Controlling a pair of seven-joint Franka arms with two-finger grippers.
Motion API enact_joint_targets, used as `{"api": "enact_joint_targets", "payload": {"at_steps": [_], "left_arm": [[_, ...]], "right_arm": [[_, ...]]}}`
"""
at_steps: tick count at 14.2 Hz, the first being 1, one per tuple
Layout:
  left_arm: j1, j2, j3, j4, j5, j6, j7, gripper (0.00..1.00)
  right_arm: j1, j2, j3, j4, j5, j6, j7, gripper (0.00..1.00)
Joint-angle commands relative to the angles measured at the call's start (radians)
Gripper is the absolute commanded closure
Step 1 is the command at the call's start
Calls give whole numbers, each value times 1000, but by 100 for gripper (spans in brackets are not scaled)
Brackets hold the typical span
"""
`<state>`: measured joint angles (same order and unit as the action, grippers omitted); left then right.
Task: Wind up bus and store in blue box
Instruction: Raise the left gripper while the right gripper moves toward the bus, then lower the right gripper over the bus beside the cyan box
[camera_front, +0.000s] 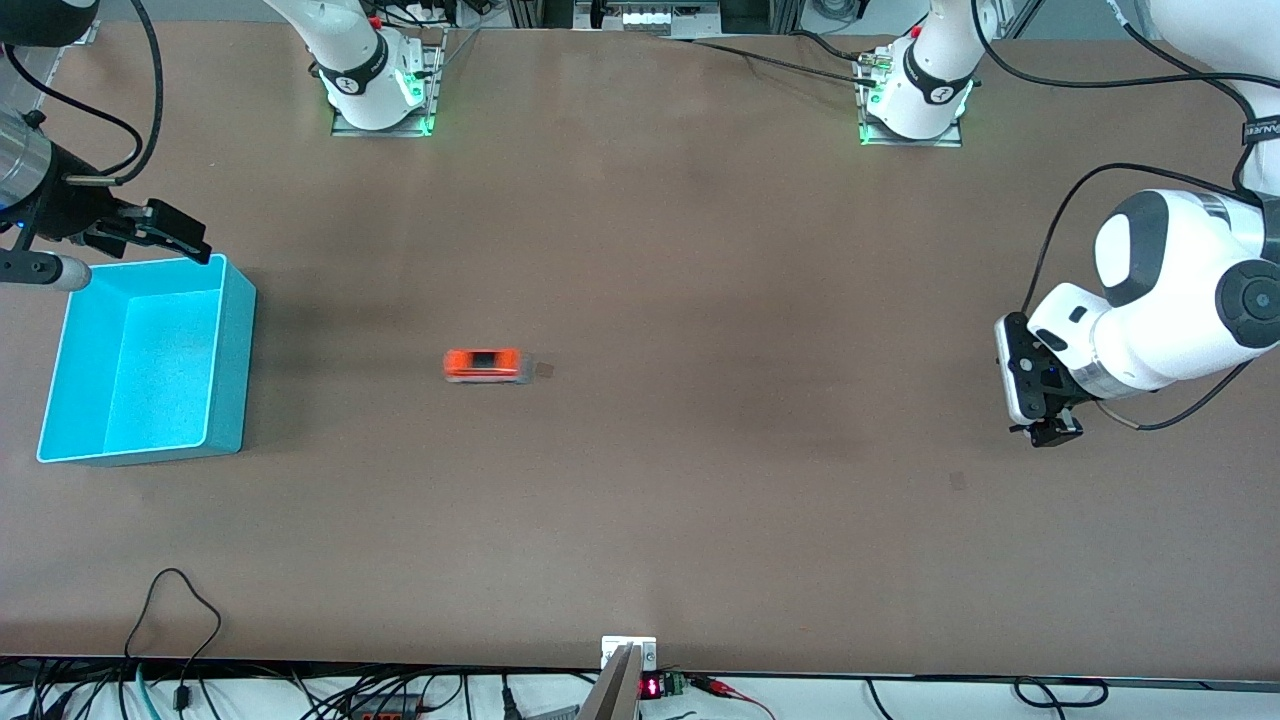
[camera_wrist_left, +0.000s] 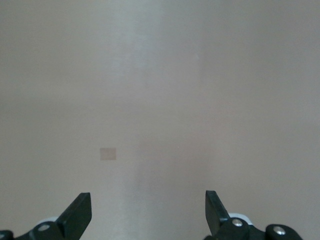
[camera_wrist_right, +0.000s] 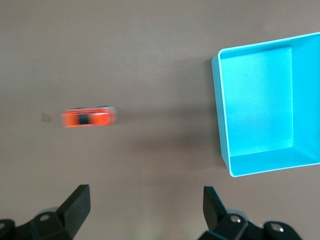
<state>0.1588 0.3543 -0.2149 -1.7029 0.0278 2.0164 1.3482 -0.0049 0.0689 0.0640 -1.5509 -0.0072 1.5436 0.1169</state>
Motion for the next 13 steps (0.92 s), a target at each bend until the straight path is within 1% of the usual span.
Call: {"api": "enact_joint_targets", "payload": {"at_steps": [1, 3, 4, 6, 8, 9, 10, 12, 13], "left_arm": [[-10, -20, 25, 6, -20, -16, -183, 0], [-13, -35, 32, 22, -17, -9, -388, 0], [-30, -34, 43, 57, -14, 13, -506, 0], [-62, -35, 101, 75, -15, 42, -683, 0], [-85, -37, 149, 123, -15, 30, -786, 0], [-91, -43, 172, 141, -19, 13, -819, 0], [-103, -47, 202, 166, -26, -34, -865, 0], [-154, -55, 267, 219, -43, -134, -1036, 0], [-166, -69, 273, 238, -43, -172, -1117, 0]], "right_arm": [[14, 23, 2, 9, 7, -11, -6, 0], [35, 38, 2, 8, 6, -14, -5, 0], [42, 41, 2, 5, 3, -20, -3, 0], [45, 45, 2, 5, 0, -42, -2, 0], [49, 45, 2, 5, 0, -54, 0, 0], [51, 45, 2, 5, 0, -71, 6, 0], [51, 45, 2, 3, 0, -91, 6, 0], [49, 46, 2, 3, 1, -128, 4, 0], [48, 54, 2, 3, 1, -128, -2, 0]]}}
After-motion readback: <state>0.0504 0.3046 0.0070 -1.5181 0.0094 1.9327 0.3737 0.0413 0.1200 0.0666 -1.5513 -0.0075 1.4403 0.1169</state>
